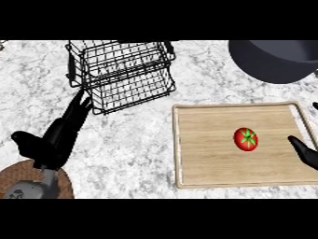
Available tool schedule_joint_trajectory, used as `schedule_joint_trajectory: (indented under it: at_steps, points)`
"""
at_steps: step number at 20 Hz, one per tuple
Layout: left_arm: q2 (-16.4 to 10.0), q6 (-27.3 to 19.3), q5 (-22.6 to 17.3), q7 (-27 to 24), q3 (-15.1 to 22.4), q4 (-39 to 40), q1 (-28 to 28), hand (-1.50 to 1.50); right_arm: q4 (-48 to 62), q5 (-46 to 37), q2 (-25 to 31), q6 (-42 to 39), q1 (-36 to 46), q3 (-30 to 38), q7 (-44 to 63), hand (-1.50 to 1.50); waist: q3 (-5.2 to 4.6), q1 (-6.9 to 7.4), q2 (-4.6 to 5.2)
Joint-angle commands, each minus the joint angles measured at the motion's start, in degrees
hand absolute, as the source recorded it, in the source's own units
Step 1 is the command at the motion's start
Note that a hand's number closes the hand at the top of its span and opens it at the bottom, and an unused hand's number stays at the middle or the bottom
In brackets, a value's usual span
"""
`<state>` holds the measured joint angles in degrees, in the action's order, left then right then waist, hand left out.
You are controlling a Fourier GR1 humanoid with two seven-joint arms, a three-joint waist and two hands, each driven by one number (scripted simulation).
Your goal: Pick the tomato from the tray and place it in the tiered basket
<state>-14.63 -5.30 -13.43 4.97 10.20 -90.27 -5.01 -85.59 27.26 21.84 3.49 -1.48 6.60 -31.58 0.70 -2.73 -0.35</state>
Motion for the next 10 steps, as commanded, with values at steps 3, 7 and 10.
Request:
schedule_joint_trajectory:
  at_steps: [3,7,10]
  points:
    - [-0.5,2.0,-2.5,5.6,-1.7,5.0,-3.3,0.0,-2.6,-8.4,2.8,-4.7,-12.0,-1.4,-10.9,-1.5,-0.72,0.81,0.33]
    - [0.0,0.7,-1.2,5.6,-0.8,3.5,-2.2,0.0,-9.8,-14.8,9.6,0.8,-19.5,0.0,-3.8,-1.5,-0.91,-0.05,0.15]
    - [0.1,1.4,-1.3,4.8,-0.3,2.8,-0.2,0.0,-14.6,-20.7,13.3,7.7,-22.3,1.7,4.6,-1.5,-1.07,0.15,0.26]
